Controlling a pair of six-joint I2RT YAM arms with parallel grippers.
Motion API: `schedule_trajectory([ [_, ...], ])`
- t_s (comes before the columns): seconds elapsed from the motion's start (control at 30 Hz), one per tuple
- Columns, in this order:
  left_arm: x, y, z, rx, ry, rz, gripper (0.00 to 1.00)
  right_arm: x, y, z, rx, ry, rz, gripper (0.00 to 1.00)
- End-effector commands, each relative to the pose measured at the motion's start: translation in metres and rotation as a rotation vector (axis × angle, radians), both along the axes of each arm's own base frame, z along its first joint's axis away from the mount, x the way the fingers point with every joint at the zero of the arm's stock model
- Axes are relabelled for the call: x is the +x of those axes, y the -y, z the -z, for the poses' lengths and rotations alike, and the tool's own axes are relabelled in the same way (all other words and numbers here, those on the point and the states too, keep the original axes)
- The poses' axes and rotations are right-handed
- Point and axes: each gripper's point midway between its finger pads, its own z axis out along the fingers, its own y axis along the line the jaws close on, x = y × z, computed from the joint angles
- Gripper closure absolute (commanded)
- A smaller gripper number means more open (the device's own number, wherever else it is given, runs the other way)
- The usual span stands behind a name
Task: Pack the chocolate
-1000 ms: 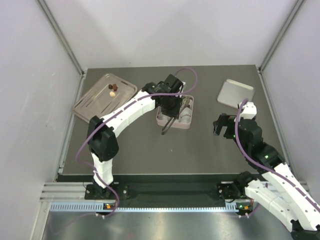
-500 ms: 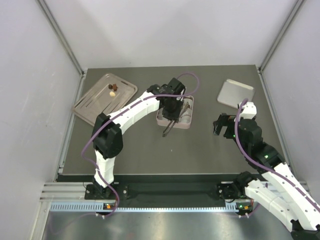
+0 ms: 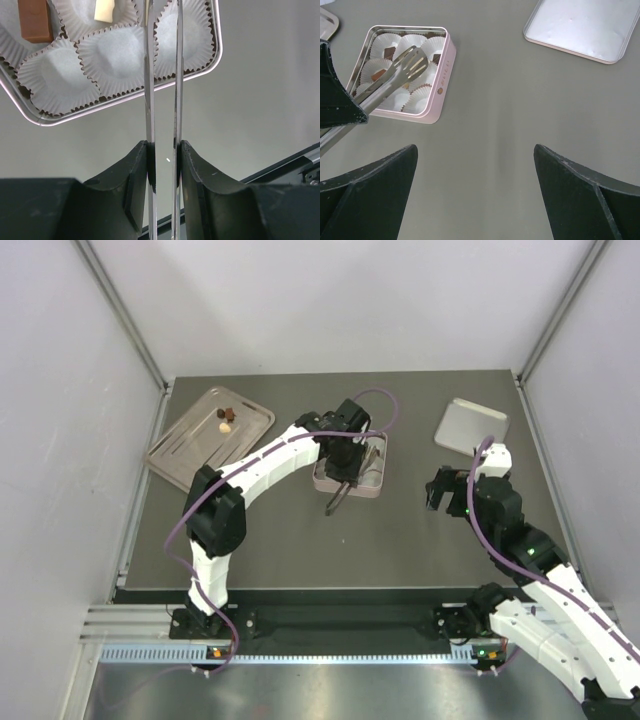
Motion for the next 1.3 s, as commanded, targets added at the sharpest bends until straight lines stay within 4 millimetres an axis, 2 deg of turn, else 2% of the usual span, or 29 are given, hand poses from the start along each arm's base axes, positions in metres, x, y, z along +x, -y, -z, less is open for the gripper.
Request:
schedule_trajectory([
  [0.0,0.007,0.011,-0.003,-0.036,0.035,0.01,0.65,0.005,-0.006,-0.022,0.041,0.064,-0.008,0.0],
  [0.8,0.011,0.011,-0.015,-0.046,0.064,0.005,0.58,0.003,-0.007,-0.025,0.058,0.074,-0.012,0.0],
  [1.07,0.018,0.009,-0.035,-0.049,0.112,-0.009,0.58,0.002,-0.007,-0.027,0.065,0.078,-0.014,0.0],
  [1.27,0.021,0.008,-0.04,-0.048,0.122,-0.012,0.56,0.002,-0.007,-0.027,0.07,0.077,-0.014,0.0],
])
